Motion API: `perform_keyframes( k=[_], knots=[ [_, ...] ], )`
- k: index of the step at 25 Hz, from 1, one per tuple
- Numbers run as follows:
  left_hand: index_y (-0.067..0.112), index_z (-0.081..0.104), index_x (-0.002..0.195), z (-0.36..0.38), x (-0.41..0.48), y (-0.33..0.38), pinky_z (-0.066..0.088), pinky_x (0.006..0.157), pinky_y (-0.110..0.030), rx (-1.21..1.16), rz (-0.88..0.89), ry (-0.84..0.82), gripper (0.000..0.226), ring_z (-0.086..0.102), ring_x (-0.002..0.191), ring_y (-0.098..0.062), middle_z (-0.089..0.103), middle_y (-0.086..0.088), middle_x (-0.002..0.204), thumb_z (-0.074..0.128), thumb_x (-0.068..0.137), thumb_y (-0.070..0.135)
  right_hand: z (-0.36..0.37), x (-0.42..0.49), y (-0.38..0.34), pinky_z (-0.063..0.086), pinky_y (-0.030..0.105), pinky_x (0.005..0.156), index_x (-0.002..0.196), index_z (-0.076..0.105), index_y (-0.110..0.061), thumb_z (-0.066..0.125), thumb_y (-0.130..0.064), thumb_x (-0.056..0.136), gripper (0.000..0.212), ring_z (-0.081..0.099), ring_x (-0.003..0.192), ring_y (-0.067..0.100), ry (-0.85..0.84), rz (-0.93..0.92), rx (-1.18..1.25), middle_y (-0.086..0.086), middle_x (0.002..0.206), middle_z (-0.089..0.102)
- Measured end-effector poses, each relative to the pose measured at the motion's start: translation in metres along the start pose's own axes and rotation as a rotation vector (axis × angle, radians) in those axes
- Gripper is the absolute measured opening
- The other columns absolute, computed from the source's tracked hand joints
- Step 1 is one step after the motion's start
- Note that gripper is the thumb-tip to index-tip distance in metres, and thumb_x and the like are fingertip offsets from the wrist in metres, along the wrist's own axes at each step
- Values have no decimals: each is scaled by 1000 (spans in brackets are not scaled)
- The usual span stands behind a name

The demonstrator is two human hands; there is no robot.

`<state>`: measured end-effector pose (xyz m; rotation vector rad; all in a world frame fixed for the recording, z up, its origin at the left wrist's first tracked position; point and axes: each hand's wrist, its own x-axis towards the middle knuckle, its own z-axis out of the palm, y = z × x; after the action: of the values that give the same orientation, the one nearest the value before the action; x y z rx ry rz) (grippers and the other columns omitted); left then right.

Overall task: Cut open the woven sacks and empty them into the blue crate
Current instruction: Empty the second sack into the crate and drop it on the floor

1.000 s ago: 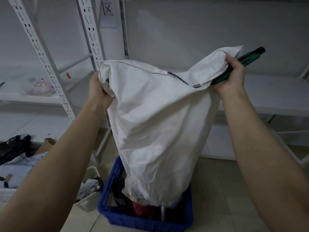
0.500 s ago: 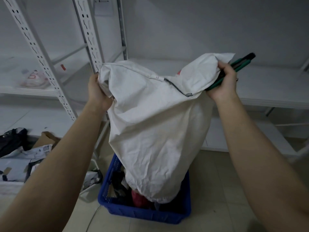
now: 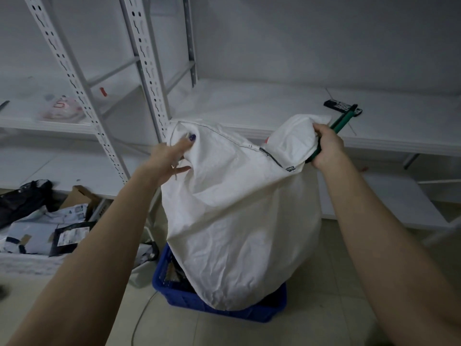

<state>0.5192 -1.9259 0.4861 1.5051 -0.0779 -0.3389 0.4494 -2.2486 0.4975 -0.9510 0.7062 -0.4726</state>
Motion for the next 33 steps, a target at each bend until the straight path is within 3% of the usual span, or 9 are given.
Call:
perform_keyframes(
  k=[4,12,15,17,19,23,26,30,33],
  knots=[
    [12,60,88,10,2,6,52,67,-24,-110,115,218,5,61,76,-13,63,-1,82,65,87,12,-4,-2,1,54,46,83,109,63,-8,73,-18,79,33,67,93,28,-10,6,-75,11,109,68],
    [13,57,100,32,8,65,56,72,-30,-187,271,-81,8,65,73,-9,67,4,79,55,92,11,31,-20,-41,56,40,69,128,52,-7,65,-19,89,43,66,99,26,-254,-81,21,11,117,65],
    [11,37,119,56,2,53,51,82,-32,211,288,-361,63,60,92,-6,58,2,105,73,71,30,43,-30,-40,56,33,63,129,52,-7,66,-19,89,44,66,97,25,-289,-88,18,11,115,65],
    [10,8,143,80,9,21,30,111,-35,762,350,-404,121,31,132,-12,28,-6,147,82,56,48,53,-40,-37,57,35,66,119,58,-4,65,-19,89,34,67,94,25,-358,-75,2,11,107,68],
    [7,-8,148,101,24,-21,14,117,-34,1044,326,-394,136,5,143,-21,-1,-10,157,80,57,57,65,-53,-32,58,38,75,103,63,-3,65,-16,89,19,68,90,26,-447,-63,1,11,95,71],
    [11,41,135,122,54,-57,31,107,-41,1134,234,-89,96,33,132,-32,40,-15,140,65,58,62,73,-68,-24,51,46,94,96,64,-1,63,-13,89,14,67,96,30,-603,-29,-16,14,94,71],
    [21,22,146,109,71,-63,15,111,-51,1162,-19,99,88,12,142,-34,19,-13,154,63,77,55,49,-60,-31,47,46,99,96,64,-4,58,-16,89,15,64,101,29,-631,-10,141,13,96,69],
    [10,44,135,123,79,-86,35,102,-26,1023,223,19,49,44,127,-25,47,-10,138,56,92,30,16,-60,-14,55,36,84,79,74,-6,57,-19,82,21,69,83,24,-663,4,77,8,84,72],
    [4,43,133,142,70,-101,40,85,-15,776,92,49,49,49,121,-26,52,-10,132,61,89,13,4,-52,-1,55,34,84,79,74,-10,61,-20,80,18,69,83,22,-619,38,-5,7,85,72]
  ],
)
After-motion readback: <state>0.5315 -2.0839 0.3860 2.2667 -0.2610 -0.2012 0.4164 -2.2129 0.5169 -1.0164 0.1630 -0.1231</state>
